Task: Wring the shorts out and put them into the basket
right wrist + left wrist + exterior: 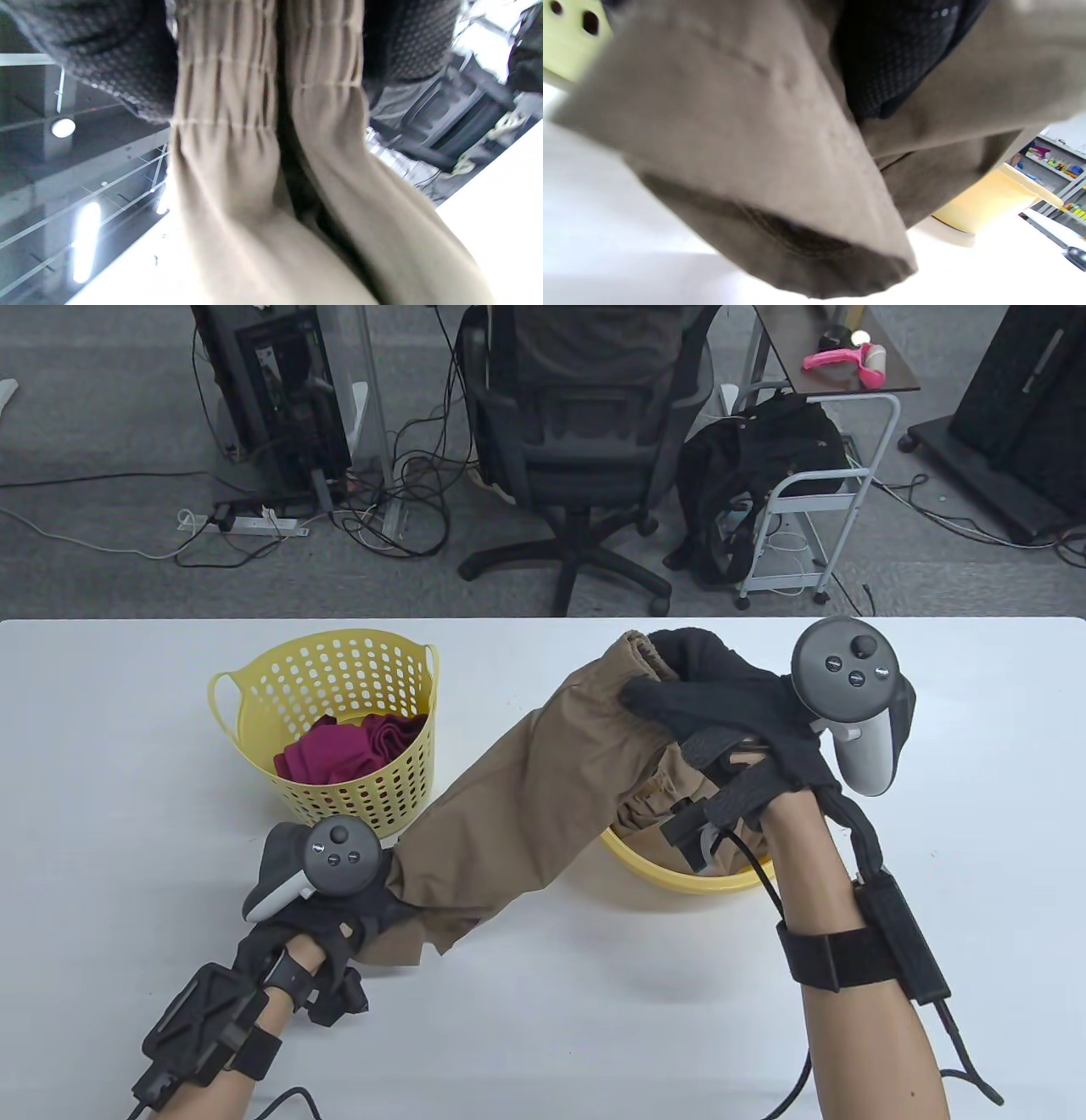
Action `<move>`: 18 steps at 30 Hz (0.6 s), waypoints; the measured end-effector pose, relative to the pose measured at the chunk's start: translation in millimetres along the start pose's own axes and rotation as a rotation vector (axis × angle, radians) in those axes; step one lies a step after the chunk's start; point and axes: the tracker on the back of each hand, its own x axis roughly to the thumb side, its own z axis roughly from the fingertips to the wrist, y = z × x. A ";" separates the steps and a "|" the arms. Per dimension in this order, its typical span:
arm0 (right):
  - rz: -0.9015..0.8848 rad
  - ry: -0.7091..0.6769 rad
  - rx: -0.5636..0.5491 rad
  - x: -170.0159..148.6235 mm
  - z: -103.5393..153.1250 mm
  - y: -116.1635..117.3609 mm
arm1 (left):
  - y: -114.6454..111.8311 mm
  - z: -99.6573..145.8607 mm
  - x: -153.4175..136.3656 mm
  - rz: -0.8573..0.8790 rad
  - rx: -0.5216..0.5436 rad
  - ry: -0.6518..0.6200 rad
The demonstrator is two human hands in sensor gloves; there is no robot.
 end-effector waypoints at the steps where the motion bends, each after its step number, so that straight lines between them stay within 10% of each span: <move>1: 0.031 0.004 -0.004 -2.5 1.0 0.2 | 3.9 1.2 0.9 -0.004 -0.001 0.001; 18: 0.394 -0.048 -0.032 -19.4 15.0 44.0 | 67.6 24.6 37.9 0.039 0.166 -0.084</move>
